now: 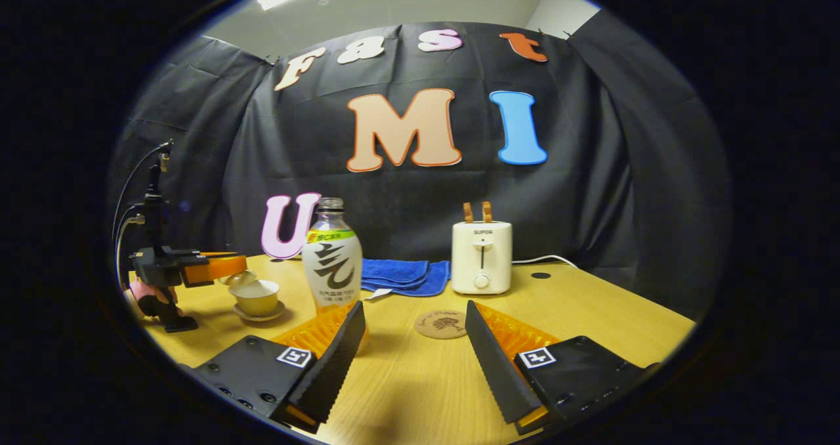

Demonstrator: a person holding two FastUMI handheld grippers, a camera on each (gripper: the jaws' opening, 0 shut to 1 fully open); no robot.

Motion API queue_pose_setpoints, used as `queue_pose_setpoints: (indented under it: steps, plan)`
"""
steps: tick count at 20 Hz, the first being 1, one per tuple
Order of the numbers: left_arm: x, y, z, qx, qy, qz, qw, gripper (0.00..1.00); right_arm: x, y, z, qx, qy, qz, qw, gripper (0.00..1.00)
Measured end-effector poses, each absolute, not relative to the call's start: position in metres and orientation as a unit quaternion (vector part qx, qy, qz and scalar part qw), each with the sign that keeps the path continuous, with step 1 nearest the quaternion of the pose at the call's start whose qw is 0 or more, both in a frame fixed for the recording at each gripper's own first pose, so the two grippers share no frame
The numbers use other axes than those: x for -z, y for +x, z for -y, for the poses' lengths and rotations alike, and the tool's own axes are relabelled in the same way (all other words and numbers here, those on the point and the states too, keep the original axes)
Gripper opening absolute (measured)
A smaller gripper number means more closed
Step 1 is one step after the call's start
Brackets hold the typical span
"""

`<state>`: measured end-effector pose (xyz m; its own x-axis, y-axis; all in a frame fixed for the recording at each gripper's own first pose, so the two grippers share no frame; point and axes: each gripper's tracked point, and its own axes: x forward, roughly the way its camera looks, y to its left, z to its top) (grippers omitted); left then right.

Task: Open the teacup lid with one hand, grasp the water bottle and pour water into the teacup with the other hand; after pouring, place the water bottle on the coaster and then close the teacup lid.

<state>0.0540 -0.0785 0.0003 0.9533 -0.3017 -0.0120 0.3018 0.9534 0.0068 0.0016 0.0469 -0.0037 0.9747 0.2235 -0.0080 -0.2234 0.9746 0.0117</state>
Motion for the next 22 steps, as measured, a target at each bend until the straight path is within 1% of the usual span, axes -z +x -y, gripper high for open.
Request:
queue_pose_setpoints:
  steps: [1,2,3,4,6,7,8,10,11,12,17,18,19,20,21,22]
  plan:
    - [-0.001,0.054,0.071,0.141,0.004,-0.004,0.99,0.27,0.005,0.002,-0.057,-0.134,0.006,-0.006,0.991,0.93]
    - [0.0,0.052,0.059,0.126,0.005,-0.005,0.992,0.27,0.005,0.005,-0.069,-0.159,0.007,-0.008,0.987,0.93]
    - [0.0,0.05,0.047,0.115,0.005,-0.005,0.993,0.27,0.006,0.008,-0.073,-0.161,0.007,-0.008,0.987,0.97]
    - [-0.001,0.049,0.038,0.107,0.005,-0.005,0.994,0.27,0.006,0.011,-0.074,-0.161,0.007,-0.008,0.987,0.94]
    - [-0.002,0.047,0.023,0.092,0.005,-0.003,0.996,0.27,0.007,0.016,-0.084,-0.164,0.007,-0.01,0.986,0.98]
    - [-0.001,0.047,0.016,0.084,0.006,-0.005,0.996,0.27,0.008,0.017,-0.089,-0.168,0.007,-0.011,0.986,0.94]
    - [-0.001,0.046,0.01,0.077,0.006,-0.005,0.997,0.27,0.009,0.02,-0.094,-0.171,0.007,-0.014,0.985,0.98]
    - [-0.001,0.045,-0.003,0.063,0.007,-0.005,0.998,0.27,0.012,0.026,-0.106,-0.182,0.006,-0.023,0.983,0.98]
    - [-0.002,0.044,-0.008,0.056,0.007,-0.004,0.998,0.27,0.013,0.028,-0.111,-0.187,0.005,-0.028,0.982,0.94]
    - [-0.002,0.044,-0.015,0.048,0.008,-0.004,0.999,0.27,0.016,0.031,-0.115,-0.193,0.002,-0.035,0.981,0.97]
    - [-0.002,0.042,-0.035,0.025,0.008,-0.004,1.0,0.27,0.027,0.043,-0.135,-0.207,-0.006,-0.065,0.976,0.98]
    - [-0.002,0.043,-0.038,0.021,0.008,-0.004,1.0,0.27,0.03,0.046,-0.139,-0.207,-0.007,-0.069,0.976,1.0]
    - [-0.001,0.043,-0.042,0.016,0.009,-0.004,1.0,0.27,0.031,0.051,-0.144,-0.203,-0.007,-0.074,0.976,0.94]
    - [-0.002,0.043,-0.044,0.015,0.009,-0.005,1.0,0.27,0.032,0.054,-0.146,-0.2,-0.008,-0.077,0.977,0.98]
    - [-0.002,0.042,-0.045,0.015,0.008,-0.005,1.0,0.26,0.034,0.057,-0.147,-0.197,-0.01,-0.081,0.977,0.94]
    - [-0.002,0.042,-0.046,0.013,0.009,-0.005,1.0,0.27,0.037,0.06,-0.149,-0.195,-0.011,-0.087,0.977,0.97]
